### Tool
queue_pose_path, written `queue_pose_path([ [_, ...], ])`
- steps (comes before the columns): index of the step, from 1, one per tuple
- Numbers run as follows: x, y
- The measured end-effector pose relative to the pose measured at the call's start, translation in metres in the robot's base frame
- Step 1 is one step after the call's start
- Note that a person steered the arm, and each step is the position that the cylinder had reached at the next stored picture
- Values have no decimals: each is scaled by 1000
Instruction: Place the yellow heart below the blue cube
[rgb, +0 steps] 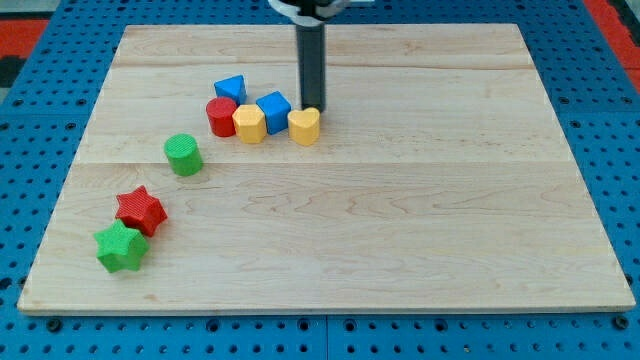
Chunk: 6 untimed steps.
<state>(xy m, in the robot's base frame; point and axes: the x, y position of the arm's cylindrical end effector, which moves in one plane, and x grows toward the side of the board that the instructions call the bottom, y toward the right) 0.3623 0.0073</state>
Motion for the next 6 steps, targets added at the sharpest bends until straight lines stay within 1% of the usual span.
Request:
queue_pose_path([
  [1,23,32],
  [2,54,34],
  [3,18,57],
  [4,7,17],
  [5,13,-24],
  [6,32,-24],
])
